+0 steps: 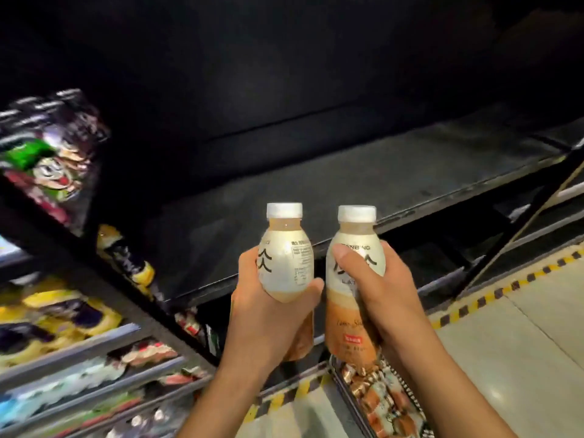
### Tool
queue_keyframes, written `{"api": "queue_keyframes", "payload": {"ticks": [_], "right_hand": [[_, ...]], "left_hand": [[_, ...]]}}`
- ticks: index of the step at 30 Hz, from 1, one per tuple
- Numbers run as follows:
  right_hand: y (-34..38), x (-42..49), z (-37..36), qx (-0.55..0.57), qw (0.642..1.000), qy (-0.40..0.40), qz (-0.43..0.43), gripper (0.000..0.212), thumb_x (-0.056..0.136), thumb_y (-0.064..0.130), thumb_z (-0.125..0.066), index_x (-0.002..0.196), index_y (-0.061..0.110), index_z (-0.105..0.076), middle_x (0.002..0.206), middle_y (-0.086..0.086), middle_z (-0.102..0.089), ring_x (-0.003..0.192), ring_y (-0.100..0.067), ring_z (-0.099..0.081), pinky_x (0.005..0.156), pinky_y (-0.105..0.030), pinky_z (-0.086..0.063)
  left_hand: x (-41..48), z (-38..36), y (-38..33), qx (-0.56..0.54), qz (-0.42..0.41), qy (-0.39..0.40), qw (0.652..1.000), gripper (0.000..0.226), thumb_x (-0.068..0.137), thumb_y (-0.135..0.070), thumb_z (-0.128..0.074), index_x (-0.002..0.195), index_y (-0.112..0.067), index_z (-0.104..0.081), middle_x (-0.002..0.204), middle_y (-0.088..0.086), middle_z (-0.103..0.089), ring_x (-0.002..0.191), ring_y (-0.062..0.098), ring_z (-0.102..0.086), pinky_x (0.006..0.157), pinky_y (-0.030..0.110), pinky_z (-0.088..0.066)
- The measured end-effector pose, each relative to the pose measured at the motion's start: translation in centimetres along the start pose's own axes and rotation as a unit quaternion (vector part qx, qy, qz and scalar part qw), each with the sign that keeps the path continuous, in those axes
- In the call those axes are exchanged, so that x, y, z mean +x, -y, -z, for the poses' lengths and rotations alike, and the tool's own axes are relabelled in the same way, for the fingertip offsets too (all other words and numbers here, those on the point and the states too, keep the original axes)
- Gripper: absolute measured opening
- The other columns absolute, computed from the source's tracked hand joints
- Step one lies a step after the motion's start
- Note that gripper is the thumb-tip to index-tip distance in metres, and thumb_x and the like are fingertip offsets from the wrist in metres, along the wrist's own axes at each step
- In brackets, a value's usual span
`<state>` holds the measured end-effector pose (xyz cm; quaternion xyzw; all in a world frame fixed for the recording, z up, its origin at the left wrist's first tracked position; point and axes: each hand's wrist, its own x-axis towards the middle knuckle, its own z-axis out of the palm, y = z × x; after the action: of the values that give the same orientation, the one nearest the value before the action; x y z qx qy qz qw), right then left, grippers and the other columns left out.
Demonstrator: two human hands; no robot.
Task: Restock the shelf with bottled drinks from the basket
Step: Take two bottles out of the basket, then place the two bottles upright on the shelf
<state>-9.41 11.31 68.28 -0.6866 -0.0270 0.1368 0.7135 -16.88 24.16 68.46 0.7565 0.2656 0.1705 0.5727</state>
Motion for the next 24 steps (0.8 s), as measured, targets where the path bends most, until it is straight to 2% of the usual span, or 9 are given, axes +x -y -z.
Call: {"api": "queue_keyframes", "payload": {"ticks": [2, 5, 9, 12, 15, 19, 21, 24], "right_hand": [[0.7, -1.0, -3.9, 0.007, 0.998, 0.062, -0.002, 0.032, 0.076, 0.043, -0.078, 0.1, 0.024, -0.066, 0.087, -0.002, -0.074, 0.076, -0.017, -0.073, 0.065, -0.03, -0.058], [1.5, -3.1, -10.1, 0.017, 0.989, 0.145, -0.005, 0.04, 0.068, 0.054, -0.077, 0.098, 0.029, -0.066, 0.086, 0.0, -0.074, 0.076, -0.017, -0.073, 0.066, -0.034, -0.058], [1.6, -7.1, -18.7, 0.007, 0.971, 0.239, 0.007, 0.037, 0.074, 0.05, -0.077, 0.102, 0.028, -0.065, 0.091, 0.0, -0.074, 0.08, -0.017, -0.074, 0.068, -0.033, -0.059], [1.4, -10.9, -25.4, 0.006, 0.954, 0.301, 0.001, 0.038, 0.075, 0.048, -0.074, 0.107, 0.029, -0.065, 0.094, -0.001, -0.075, 0.085, -0.017, -0.074, 0.071, -0.034, -0.059], [1.1, -14.9, -31.8, 0.014, 0.938, 0.345, -0.007, 0.036, 0.077, 0.045, -0.074, 0.107, 0.028, -0.066, 0.094, -0.004, -0.075, 0.085, -0.02, -0.074, 0.073, -0.038, -0.06], [0.7, -19.6, -39.5, 0.031, 0.923, 0.383, -0.007, 0.047, 0.064, 0.049, -0.079, 0.104, 0.026, -0.068, 0.09, -0.004, -0.076, 0.079, -0.019, -0.074, 0.066, -0.035, -0.057], [0.3, -21.4, -42.7, 0.038, 0.917, 0.397, -0.007, 0.041, 0.068, 0.047, -0.085, 0.101, 0.029, -0.069, 0.09, -0.004, -0.076, 0.081, -0.02, -0.074, 0.069, -0.038, -0.057], [-0.2, -23.0, -46.6, 0.037, 0.915, 0.401, 0.002, 0.035, 0.069, 0.049, -0.076, 0.098, 0.029, -0.07, 0.089, -0.005, -0.075, 0.08, -0.022, -0.072, 0.072, -0.042, -0.057]], "left_hand": [[-0.6, 4.1, 0.3, 0.0, 0.005, -0.05, 0.999, 0.063, 0.068, -0.029, -0.084, 0.115, -0.04, -0.044, 0.096, -0.02, -0.06, 0.084, -0.009, -0.059, 0.066, 0.017, -0.046], [-2.0, 10.5, 1.4, -0.022, 0.0, -0.131, 0.991, 0.064, 0.066, -0.031, -0.085, 0.116, -0.041, -0.046, 0.098, -0.02, -0.061, 0.087, -0.007, -0.059, 0.067, 0.017, -0.046], [-4.6, 20.0, 3.2, -0.042, 0.001, -0.216, 0.975, 0.057, 0.069, -0.033, -0.085, 0.112, -0.04, -0.049, 0.094, -0.017, -0.062, 0.08, -0.007, -0.061, 0.061, 0.016, -0.047], [-6.7, 27.3, 4.8, -0.057, 0.002, -0.275, 0.96, 0.053, 0.069, -0.031, -0.085, 0.111, -0.031, -0.053, 0.094, -0.008, -0.066, 0.076, 0.0, -0.065, 0.06, 0.018, -0.05], [-9.1, 34.0, 6.6, -0.063, 0.007, -0.313, 0.948, 0.049, 0.068, -0.031, -0.084, 0.106, -0.03, -0.053, 0.091, -0.006, -0.067, 0.077, 0.005, -0.066, 0.065, 0.026, -0.051], [-11.2, 42.0, 9.0, -0.075, 0.003, -0.352, 0.933, 0.048, 0.067, -0.027, -0.086, 0.103, -0.029, -0.054, 0.084, -0.008, -0.068, 0.071, 0.002, -0.066, 0.057, 0.016, -0.049], [-11.8, 45.5, 10.0, -0.083, -0.004, -0.363, 0.928, 0.052, 0.064, -0.033, -0.089, 0.103, -0.029, -0.055, 0.083, -0.007, -0.068, 0.069, 0.003, -0.065, 0.055, 0.015, -0.049], [-11.8, 50.1, 10.8, -0.069, -0.014, -0.363, 0.929, 0.063, 0.056, -0.046, -0.087, 0.107, -0.028, -0.055, 0.087, -0.005, -0.068, 0.073, 0.008, -0.067, 0.06, 0.023, -0.05]]}}
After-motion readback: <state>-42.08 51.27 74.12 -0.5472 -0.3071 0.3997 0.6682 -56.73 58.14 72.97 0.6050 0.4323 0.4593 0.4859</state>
